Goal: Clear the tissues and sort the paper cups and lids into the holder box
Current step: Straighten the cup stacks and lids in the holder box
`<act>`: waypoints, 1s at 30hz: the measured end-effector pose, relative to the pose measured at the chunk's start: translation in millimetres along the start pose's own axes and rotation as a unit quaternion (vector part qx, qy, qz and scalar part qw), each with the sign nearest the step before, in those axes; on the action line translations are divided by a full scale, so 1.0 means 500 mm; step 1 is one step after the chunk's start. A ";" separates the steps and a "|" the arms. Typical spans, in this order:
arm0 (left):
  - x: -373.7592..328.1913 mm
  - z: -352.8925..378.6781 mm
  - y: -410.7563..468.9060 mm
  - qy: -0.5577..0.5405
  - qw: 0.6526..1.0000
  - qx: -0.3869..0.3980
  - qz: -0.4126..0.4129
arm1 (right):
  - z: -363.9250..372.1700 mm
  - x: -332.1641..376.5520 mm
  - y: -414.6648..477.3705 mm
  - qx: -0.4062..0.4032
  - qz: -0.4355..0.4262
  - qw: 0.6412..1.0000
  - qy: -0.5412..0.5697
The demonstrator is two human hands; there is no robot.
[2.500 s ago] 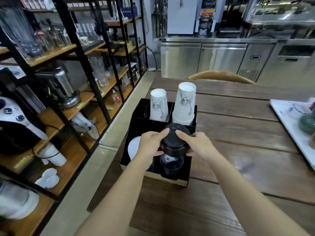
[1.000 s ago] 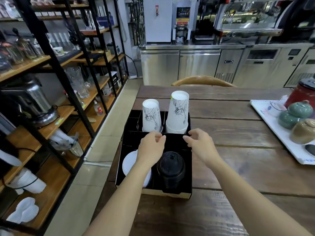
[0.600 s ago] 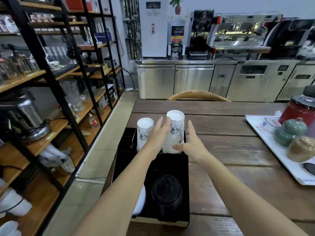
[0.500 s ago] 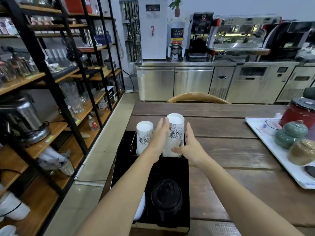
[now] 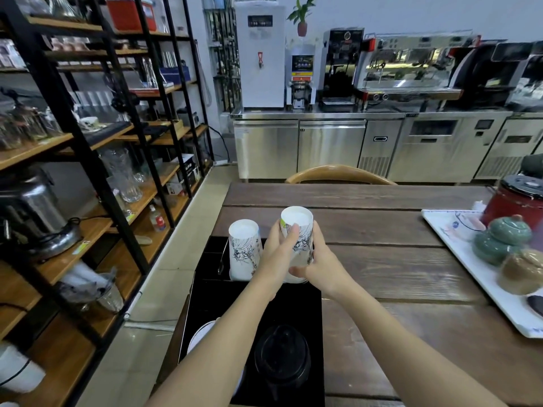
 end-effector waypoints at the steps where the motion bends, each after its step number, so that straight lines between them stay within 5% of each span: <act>1: 0.001 -0.001 -0.001 0.005 1.000 0.001 0.009 | -0.001 -0.002 0.001 0.000 0.000 1.000 -0.001; 12: 0.000 -0.004 0.008 0.053 0.998 0.020 -0.005 | -0.001 -0.015 -0.006 -0.007 0.013 1.000 -0.019; 15: -0.022 -0.032 -0.002 0.108 0.991 -0.072 0.032 | -0.028 -0.011 -0.019 -0.134 0.011 0.987 -0.092; 19: -0.088 -0.103 -0.047 0.152 0.936 -0.254 0.189 | -0.022 0.033 -0.047 -0.212 -0.131 0.957 -0.149; 23: -0.069 -0.174 -0.040 0.023 0.936 -0.316 0.153 | 0.040 0.033 -0.039 -0.101 -0.113 0.977 -0.150; 30: 0.050 -0.181 0.011 -0.068 0.987 -0.143 -0.024 | 0.165 -0.013 0.005 0.124 0.044 0.991 -0.013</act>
Point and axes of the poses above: each hand's wrist, its own y-axis towards the middle knuckle, its own z-axis out of the palm, x = y × z, the point moved 6 cm from there along y, towards the middle knuckle, and after that the axes turned 4 degrees about y, right-handed, at the moved point
